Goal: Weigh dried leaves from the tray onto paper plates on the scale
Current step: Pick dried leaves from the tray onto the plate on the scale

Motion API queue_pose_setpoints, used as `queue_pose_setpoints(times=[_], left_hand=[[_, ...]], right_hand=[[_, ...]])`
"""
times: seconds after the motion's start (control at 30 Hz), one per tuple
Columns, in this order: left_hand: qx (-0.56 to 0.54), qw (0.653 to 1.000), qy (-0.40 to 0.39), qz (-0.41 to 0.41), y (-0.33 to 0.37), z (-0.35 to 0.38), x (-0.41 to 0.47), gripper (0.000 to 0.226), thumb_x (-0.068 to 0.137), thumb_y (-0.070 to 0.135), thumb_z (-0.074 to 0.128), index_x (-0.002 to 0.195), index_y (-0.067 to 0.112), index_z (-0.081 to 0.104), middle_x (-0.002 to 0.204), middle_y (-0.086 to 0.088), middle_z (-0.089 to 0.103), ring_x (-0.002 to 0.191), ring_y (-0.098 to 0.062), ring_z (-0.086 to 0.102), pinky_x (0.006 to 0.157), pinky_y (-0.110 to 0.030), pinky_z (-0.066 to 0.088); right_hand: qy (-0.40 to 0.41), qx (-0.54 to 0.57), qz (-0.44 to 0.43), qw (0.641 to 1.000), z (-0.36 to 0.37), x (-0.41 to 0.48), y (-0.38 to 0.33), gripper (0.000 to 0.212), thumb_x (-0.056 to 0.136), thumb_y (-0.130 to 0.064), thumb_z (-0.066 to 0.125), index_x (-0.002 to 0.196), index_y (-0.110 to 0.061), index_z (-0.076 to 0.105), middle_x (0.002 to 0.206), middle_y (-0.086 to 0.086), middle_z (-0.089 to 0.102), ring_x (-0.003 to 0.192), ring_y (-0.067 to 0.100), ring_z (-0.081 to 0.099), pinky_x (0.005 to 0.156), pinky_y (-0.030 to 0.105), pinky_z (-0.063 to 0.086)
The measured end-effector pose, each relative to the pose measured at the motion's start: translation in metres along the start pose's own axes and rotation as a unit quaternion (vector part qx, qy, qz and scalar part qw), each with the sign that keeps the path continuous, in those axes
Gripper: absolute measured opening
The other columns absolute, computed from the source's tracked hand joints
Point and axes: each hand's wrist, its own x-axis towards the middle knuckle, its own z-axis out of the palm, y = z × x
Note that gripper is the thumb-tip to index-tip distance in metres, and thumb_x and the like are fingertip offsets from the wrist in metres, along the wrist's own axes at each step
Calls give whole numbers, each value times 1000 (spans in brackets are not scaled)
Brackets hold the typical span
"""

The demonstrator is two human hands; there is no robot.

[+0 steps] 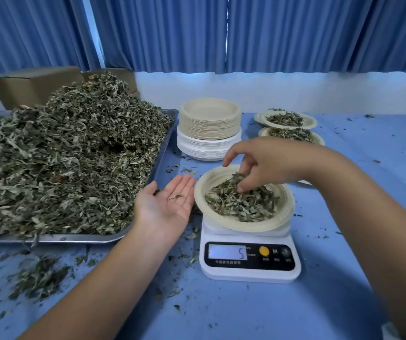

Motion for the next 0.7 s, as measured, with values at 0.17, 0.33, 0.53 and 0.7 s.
queue_pose_setpoints(times=[0.17, 0.33, 0.53, 0.7], left_hand=[[7, 1000, -1, 5, -1, -1, 1, 50, 101, 35, 33, 106, -8, 56, 112, -24, 64, 108, -34, 61, 91, -41, 50], [8, 1000, -6, 6, 0, -2, 1, 50, 101, 35, 33, 107, -8, 56, 112, -24, 64, 106, -34, 62, 89, -41, 52], [9, 1000, -7, 7, -1, -2, 1, 49, 101, 35, 33, 107, -8, 56, 113, -24, 64, 106, -34, 62, 86, -41, 52], [10, 1000, -6, 10, -1, -1, 0, 49, 101, 35, 33, 107, -8, 56, 112, -24, 64, 105, -33, 63, 84, -41, 53]], right_hand=[[6, -15, 6, 1000, 7, 5, -2, 47, 72, -37, 82, 110, -34, 55, 91, -17, 57, 83, 5, 61, 68, 23, 48], [13, -6, -8, 1000, 0, 1, -2, 47, 71, -38, 82, 110, -37, 55, 94, -17, 60, 80, 0, 59, 69, 23, 48], [67, 21, -19, 997, -8, -5, -1, 44, 75, -28, 78, 111, -37, 54, 98, -18, 58, 84, -1, 58, 70, 20, 47], [85, 40, -26, 995, -6, -6, -4, 43, 76, -15, 72, 112, -33, 54, 99, -12, 58, 81, 4, 56, 77, 28, 49]])
